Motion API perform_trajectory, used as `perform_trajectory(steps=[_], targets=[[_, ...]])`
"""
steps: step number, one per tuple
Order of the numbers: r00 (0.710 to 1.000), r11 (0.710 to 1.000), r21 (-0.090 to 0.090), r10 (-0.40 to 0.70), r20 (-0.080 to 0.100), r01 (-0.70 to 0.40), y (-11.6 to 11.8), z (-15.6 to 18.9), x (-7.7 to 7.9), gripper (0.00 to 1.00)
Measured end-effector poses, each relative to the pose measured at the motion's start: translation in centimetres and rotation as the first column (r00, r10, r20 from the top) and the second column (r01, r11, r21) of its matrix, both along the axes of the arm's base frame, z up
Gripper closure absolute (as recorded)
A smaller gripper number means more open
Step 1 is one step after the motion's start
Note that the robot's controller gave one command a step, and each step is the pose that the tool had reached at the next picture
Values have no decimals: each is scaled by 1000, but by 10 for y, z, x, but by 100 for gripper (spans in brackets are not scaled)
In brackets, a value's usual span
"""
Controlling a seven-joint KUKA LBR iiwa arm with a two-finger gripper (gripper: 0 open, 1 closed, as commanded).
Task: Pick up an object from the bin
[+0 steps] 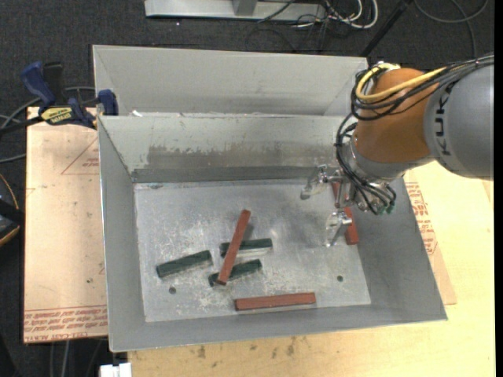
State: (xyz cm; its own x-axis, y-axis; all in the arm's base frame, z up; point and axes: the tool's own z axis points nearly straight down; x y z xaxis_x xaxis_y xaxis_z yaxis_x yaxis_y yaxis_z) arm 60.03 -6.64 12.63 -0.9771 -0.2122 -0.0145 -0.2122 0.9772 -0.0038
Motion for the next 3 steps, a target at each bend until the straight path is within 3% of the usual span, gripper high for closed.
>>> perform_trajectory(steps=[1, 2, 3], targets=[[999, 1000, 1, -21, -28, 21, 47, -4, -14, 0], [1000, 1000, 6, 30, -1, -30, 74, -6, -16, 0], [970, 970, -2, 244, 8, -244, 116, -46, 7, 100]])
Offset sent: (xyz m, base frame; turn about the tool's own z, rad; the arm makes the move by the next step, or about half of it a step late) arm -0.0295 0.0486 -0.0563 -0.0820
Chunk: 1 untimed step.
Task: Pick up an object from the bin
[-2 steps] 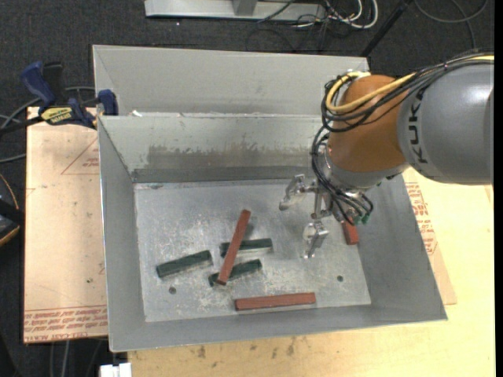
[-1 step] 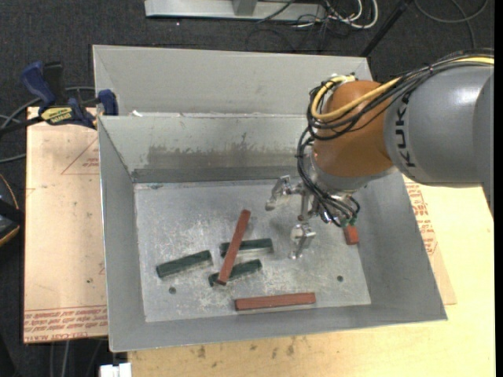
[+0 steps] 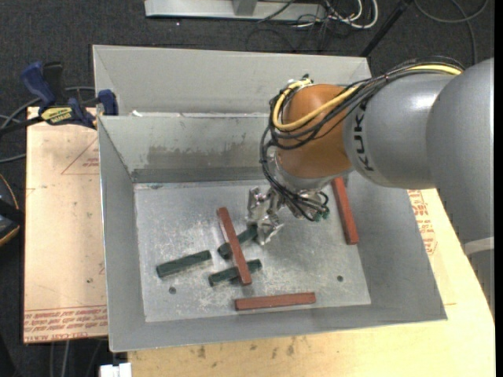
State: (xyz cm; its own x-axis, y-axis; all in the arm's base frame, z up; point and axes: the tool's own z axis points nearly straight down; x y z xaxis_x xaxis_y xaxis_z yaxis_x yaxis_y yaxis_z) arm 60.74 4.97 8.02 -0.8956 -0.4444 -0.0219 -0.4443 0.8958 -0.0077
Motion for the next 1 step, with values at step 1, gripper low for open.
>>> perform_trajectory(steps=[1], targets=[[1000, 1000, 0, 0, 0, 0, 0, 0, 0, 100]])
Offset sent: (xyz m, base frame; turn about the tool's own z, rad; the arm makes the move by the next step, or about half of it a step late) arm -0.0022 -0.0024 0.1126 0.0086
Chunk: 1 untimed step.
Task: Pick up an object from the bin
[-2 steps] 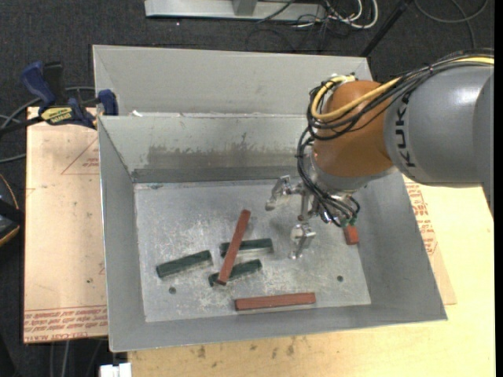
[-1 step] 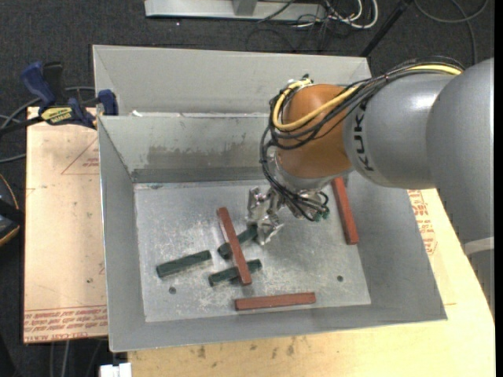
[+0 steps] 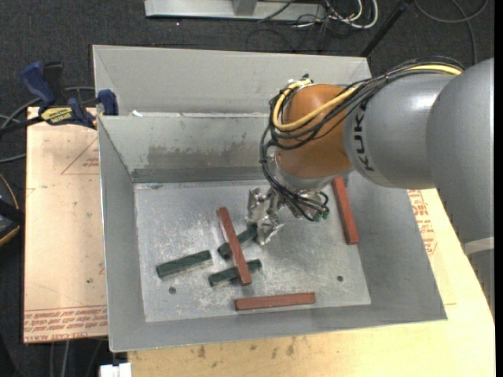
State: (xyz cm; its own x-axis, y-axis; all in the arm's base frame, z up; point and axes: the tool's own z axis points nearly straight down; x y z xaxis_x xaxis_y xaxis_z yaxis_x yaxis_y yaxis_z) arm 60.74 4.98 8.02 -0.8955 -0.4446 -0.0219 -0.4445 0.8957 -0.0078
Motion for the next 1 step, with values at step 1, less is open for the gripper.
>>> perform_trajectory(steps=[1], targets=[[1000, 1000, -1, -9, -20, 9, -2, 113, -1, 100]])
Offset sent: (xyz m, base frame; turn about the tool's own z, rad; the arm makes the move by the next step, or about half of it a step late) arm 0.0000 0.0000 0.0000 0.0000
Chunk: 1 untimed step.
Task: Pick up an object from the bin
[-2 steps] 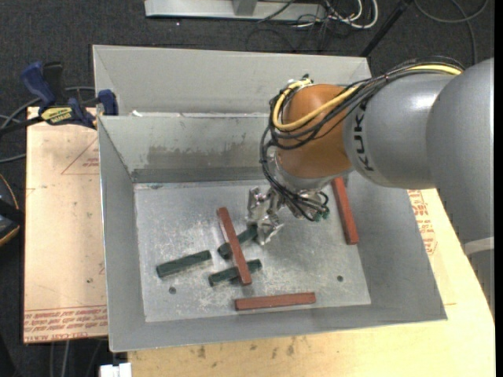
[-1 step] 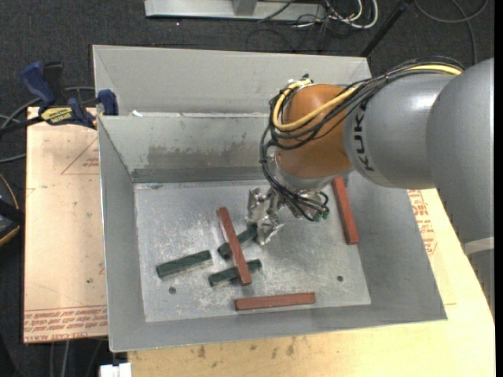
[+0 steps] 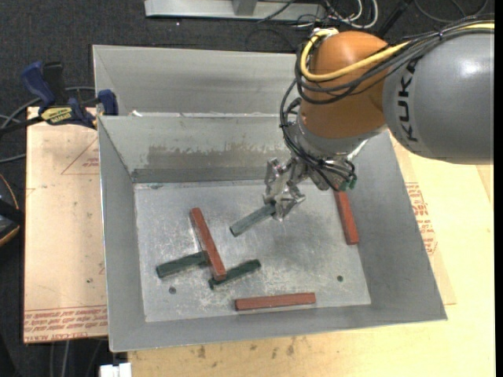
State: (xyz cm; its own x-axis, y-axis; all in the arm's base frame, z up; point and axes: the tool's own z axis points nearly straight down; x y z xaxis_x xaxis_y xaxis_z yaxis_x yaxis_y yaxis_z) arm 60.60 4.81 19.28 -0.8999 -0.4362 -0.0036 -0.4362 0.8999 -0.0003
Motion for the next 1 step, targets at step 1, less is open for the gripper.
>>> perform_trajectory(steps=[1], targets=[[1000, 1000, 0, 0, 0, 0, 0, 0, 0, 100]])
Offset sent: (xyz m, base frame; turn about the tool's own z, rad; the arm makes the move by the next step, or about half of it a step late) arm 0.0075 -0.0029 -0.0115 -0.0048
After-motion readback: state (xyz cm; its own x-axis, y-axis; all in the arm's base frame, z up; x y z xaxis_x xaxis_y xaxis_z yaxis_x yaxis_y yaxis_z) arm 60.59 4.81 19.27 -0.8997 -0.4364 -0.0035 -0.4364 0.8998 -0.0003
